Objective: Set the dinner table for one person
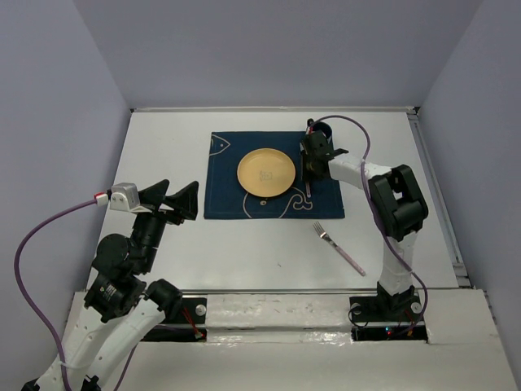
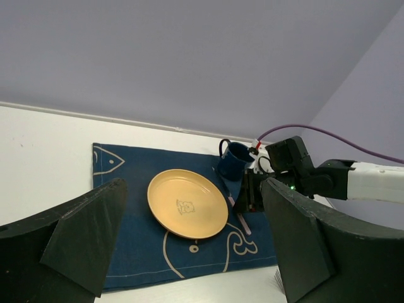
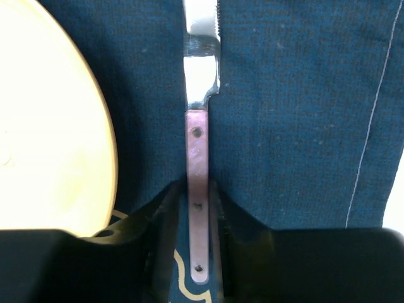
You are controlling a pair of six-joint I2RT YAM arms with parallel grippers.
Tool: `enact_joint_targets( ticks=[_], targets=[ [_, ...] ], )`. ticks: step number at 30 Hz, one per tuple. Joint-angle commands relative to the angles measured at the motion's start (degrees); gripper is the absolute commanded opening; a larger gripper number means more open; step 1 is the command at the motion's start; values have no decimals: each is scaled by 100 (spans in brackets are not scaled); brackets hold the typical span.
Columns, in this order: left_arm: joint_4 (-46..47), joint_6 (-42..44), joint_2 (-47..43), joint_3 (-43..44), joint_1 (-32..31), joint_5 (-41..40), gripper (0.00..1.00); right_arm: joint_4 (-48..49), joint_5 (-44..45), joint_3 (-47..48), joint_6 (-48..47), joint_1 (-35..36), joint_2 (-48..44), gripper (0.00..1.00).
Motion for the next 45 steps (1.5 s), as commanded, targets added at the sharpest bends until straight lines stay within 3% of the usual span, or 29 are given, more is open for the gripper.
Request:
enact_joint_targets(
  ticks=[1, 5, 7, 12, 15, 19, 24, 29, 33, 38, 40, 42, 43, 45],
  targets=[
    [271, 4, 102, 2, 34, 32, 99, 88, 6, 156, 119, -38, -120, 39],
    [271, 4, 76, 2, 42, 32, 99, 9, -55, 7, 84, -38, -646, 46],
    [271, 4, 67, 2, 42, 23, 99, -79, -204, -169, 14, -38, -1182, 55],
    [280, 4, -3, 2, 42, 58, 99, -779, -599, -1641, -39, -38, -2623, 62],
    [288, -14, -38, 10, 34, 120, 99, -1231, -951, -2464, 338, -38, -3537, 63],
    [306, -31, -117, 10, 25, 146, 99, -1976, -1076, -3745, 979, -38, -4338, 72],
    [306, -23, -205, 2, -45, 102, 99, -2592, -462, -3361, 1086, 111, -4121, 92],
    [297, -5, -276, 10, -107, 41, 99, -2716, -906, -3334, 911, 111, -3479, 94],
    [288, 4, -320, 10, -124, 5, 99, -2725, -1143, -3307, 796, 164, -3144, 83],
    [288, 4, -328, 19, -133, -21, 99, -2786, -1338, -3211, 848, 672, -2819, 62],
    [280, 4, -337, 19, -133, -56, 99, -2804, -1312, -3158, 1059, 936, -2713, 45],
    [280, 4, -337, 19, -125, -65, 99, -2795, -1277, -3097, 1182, 1321, -2669, 36],
    [271, 4, -346, 19, -133, -74, 99, -2804, -1242, -2992, 1244, 1437, -2669, 23],
    [280, 4, -328, 19, -125, -65, 99, -2865, -1058, -2860, 1411, 1631, -2678, 5]
  ],
)
